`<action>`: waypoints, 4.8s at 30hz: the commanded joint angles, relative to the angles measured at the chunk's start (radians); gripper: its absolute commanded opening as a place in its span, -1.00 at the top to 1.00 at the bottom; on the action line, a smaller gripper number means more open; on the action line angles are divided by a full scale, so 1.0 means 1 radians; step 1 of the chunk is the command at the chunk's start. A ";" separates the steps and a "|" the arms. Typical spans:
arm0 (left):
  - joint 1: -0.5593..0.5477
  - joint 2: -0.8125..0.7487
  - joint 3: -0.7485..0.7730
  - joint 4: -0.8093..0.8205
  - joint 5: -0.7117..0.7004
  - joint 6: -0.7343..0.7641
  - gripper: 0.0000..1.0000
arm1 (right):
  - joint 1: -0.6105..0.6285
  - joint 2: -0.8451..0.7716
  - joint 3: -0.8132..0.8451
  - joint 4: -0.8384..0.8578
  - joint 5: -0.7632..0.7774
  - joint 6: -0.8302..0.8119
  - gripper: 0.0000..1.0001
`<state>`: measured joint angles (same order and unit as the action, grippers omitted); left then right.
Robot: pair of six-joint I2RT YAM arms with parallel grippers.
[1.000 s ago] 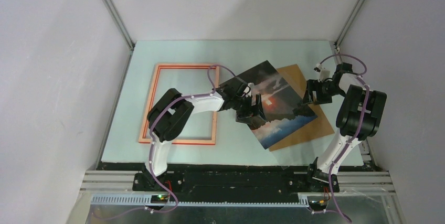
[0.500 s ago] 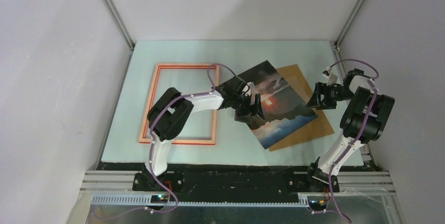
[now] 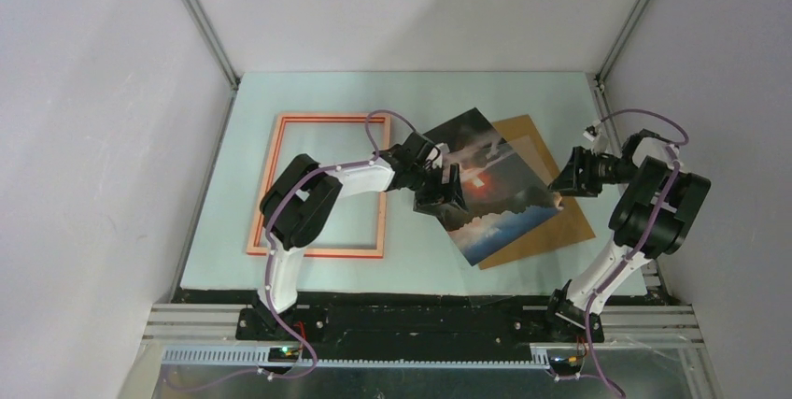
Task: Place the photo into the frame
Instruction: Pick up the photo frame item at the center of the board.
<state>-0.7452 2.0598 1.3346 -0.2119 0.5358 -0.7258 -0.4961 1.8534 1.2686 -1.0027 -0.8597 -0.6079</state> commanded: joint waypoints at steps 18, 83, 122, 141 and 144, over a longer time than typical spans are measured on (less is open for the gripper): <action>-0.001 0.065 0.000 0.023 -0.102 0.076 -0.86 | -0.111 0.236 0.000 -0.264 -0.276 -0.066 -0.13; 0.099 -0.063 -0.299 0.937 0.324 -0.407 -0.53 | -0.112 0.177 -0.155 0.032 -0.152 0.158 -0.05; 0.223 -0.338 -0.257 0.643 0.391 0.027 1.00 | 0.039 -0.212 -0.113 0.008 -0.328 0.117 -0.97; 0.346 -0.643 -0.297 0.584 0.548 -0.002 1.00 | 0.275 -0.376 -0.113 0.352 -0.353 0.380 -0.87; 0.350 -0.666 -0.295 0.575 0.556 -0.003 1.00 | 0.307 -0.383 -0.113 0.398 -0.403 0.414 -0.86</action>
<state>-0.4030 1.4551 1.0416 0.3561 1.0451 -0.7410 -0.2195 1.4982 1.1271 -0.7189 -1.1847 -0.2665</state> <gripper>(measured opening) 0.006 0.934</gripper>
